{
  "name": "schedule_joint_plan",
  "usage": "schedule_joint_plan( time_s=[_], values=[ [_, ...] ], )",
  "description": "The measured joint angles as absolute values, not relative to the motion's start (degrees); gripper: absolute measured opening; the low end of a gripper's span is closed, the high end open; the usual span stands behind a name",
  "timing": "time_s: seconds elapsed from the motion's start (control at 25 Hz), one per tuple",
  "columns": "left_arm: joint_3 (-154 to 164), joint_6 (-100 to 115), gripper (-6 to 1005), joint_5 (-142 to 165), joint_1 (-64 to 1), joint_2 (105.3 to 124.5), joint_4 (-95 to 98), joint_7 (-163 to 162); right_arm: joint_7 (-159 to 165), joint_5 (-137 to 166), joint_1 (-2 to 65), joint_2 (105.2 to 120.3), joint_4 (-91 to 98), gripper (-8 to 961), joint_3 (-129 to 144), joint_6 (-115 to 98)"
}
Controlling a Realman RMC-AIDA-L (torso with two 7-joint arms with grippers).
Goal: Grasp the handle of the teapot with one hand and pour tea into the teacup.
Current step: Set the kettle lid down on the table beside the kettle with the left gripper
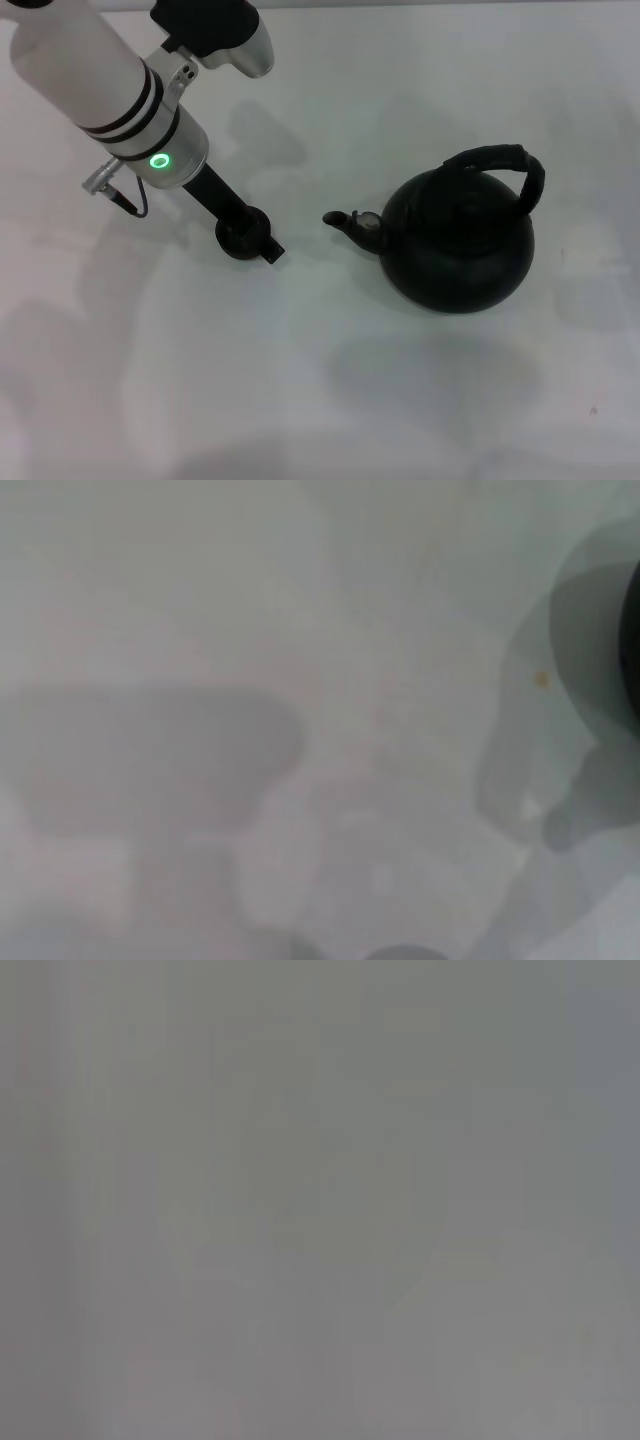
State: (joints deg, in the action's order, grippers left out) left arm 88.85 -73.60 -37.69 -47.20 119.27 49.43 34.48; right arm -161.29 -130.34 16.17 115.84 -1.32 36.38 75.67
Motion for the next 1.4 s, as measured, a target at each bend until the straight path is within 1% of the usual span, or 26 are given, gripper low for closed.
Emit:
schedule_joint_plan(
  time_s=[0.12, 0.32, 0.76, 0.88, 1.16, 1.4],
  values=[
    [88.9, -74.0, 823, -37.7, -47.2, 119.27, 49.6, 34.4, -161.3, -130.3, 16.2, 115.84, -1.3, 756, 36.4, 75.7],
    [88.8, -75.9, 872, -37.7, -47.2, 119.21, 50.0, 34.3, -161.3, -130.3, 16.2, 115.84, -1.3, 756, 36.4, 75.7],
    [88.5, -81.6, 875, -36.3, -46.0, 118.80, 51.8, 33.7, -161.2, -130.3, 15.7, 115.84, -1.3, 757, 36.4, 75.7],
    [88.5, -83.3, 875, -35.7, -43.9, 118.79, 55.7, 33.8, -161.2, -130.3, 15.6, 115.84, -1.3, 757, 36.4, 75.8],
    [85.8, -88.4, 876, -35.0, -36.7, 118.61, 70.6, 33.5, -161.1, -130.3, 15.4, 115.84, -1.3, 757, 36.4, 75.8],
    [81.7, -89.5, 876, -34.4, -28.2, 118.67, 84.4, 34.2, -161.1, -130.3, 15.0, 115.63, -1.1, 757, 36.5, 76.0]
  ],
)
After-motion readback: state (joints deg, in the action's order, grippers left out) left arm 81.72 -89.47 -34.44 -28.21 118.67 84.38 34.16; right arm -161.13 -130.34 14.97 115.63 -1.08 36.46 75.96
